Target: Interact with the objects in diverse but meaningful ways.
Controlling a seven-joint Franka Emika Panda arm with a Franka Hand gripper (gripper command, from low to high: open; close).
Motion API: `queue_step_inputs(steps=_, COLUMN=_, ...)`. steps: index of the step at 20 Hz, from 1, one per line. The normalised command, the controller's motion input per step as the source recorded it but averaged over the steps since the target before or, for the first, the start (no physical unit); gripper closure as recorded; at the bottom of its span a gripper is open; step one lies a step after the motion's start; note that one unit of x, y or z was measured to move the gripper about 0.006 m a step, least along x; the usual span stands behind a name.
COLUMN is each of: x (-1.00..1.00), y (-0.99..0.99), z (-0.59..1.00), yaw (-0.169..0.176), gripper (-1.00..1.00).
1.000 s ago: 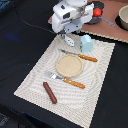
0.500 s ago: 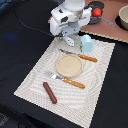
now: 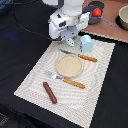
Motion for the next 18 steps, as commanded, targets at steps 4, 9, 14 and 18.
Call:
queue_step_inputs(steps=4, x=-0.19, y=-0.07, z=-0.15, yaw=0.022, gripper=1.00)
queue_step_inputs(steps=9, x=-0.18, y=-0.06, z=-0.08, yaw=0.019, gripper=1.00)
queue_step_inputs(steps=14, x=-0.31, y=-0.03, z=0.23, yaw=0.039, gripper=1.00)
queue_step_inputs(steps=18, x=-0.48, y=-0.19, z=0.27, yaw=0.006, gripper=1.00)
